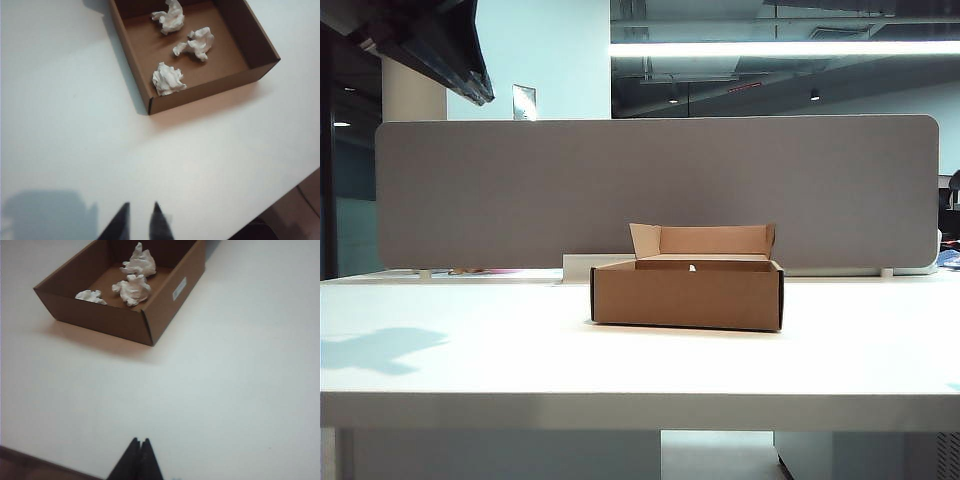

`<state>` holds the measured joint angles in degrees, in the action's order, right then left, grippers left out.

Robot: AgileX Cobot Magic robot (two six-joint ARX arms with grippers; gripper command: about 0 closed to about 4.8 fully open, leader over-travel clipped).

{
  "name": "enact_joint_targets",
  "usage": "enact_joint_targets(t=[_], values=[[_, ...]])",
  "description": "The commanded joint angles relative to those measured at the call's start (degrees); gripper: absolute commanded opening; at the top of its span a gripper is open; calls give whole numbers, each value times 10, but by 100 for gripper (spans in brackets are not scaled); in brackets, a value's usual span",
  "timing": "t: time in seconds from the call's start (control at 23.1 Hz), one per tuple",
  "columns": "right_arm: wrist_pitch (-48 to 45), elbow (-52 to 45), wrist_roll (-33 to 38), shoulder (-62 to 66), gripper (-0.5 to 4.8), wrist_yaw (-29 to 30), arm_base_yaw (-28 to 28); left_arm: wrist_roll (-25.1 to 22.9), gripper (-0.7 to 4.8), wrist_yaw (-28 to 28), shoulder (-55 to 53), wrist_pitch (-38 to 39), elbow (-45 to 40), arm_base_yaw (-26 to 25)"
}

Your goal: Pick up all the paper balls on the table and put them in the paper box.

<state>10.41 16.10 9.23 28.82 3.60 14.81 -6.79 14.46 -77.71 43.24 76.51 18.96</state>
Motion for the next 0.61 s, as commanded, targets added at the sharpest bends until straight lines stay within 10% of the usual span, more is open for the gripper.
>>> enact_joint_targets(t=[0.04, 0.61], values=[[-21, -30, 1, -41, -3, -11, 0, 0, 51, 13, 4, -3, -3, 0], [-63, -161, 1, -167, -3, -26, 0, -1, 51, 14, 5, 21, -3, 0]])
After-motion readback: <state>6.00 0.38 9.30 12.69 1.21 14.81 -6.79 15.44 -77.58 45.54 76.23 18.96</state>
